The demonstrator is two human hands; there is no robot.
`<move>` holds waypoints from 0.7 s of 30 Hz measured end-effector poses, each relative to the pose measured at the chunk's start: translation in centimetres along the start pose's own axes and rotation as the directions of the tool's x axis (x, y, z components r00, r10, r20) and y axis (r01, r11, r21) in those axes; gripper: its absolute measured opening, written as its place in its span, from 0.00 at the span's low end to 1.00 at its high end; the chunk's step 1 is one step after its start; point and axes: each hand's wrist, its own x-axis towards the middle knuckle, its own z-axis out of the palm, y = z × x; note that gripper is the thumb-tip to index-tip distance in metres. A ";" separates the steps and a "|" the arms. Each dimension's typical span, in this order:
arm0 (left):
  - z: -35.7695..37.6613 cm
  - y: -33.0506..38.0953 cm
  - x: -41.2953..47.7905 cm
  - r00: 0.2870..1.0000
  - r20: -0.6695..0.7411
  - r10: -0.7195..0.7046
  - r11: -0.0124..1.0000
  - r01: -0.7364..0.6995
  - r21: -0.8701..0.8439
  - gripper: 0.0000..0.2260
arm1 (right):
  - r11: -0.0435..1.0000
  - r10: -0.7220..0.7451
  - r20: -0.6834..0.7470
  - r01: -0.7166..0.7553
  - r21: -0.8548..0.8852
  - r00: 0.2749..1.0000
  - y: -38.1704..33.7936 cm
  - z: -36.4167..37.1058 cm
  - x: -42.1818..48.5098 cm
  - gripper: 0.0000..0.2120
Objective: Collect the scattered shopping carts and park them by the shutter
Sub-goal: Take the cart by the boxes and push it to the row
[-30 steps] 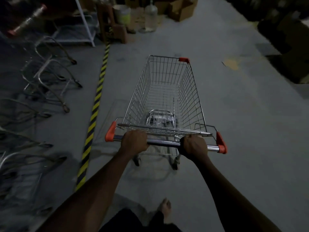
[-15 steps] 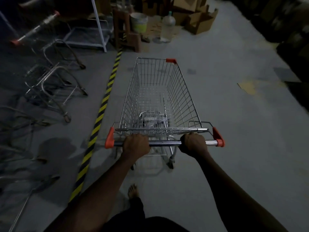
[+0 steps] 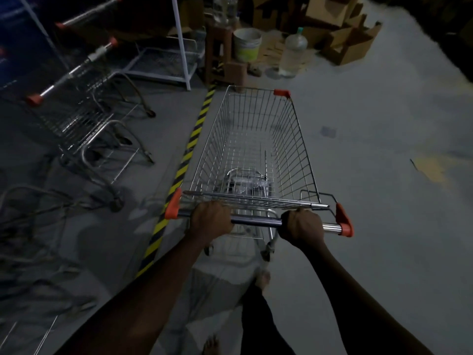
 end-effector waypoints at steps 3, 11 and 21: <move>-0.9 -1.6 6.2 0.999 0.015 -0.029 1.000 0.029 0.003 0.18 | 0.999 -0.036 -0.011 0.036 0.025 0.999 1.2 0.0 6.8 0.11; -5.9 -5.4 20.5 0.989 0.053 -0.137 0.990 0.138 -0.014 0.17 | 0.984 -0.169 -0.160 0.177 0.033 0.973 3.9 0.4 24.7 0.10; -7.0 -12.3 36.5 0.975 0.066 -0.210 0.975 0.214 -0.054 0.14 | 0.967 -0.240 -0.152 0.250 0.048 0.959 4.2 0.1 44.3 0.12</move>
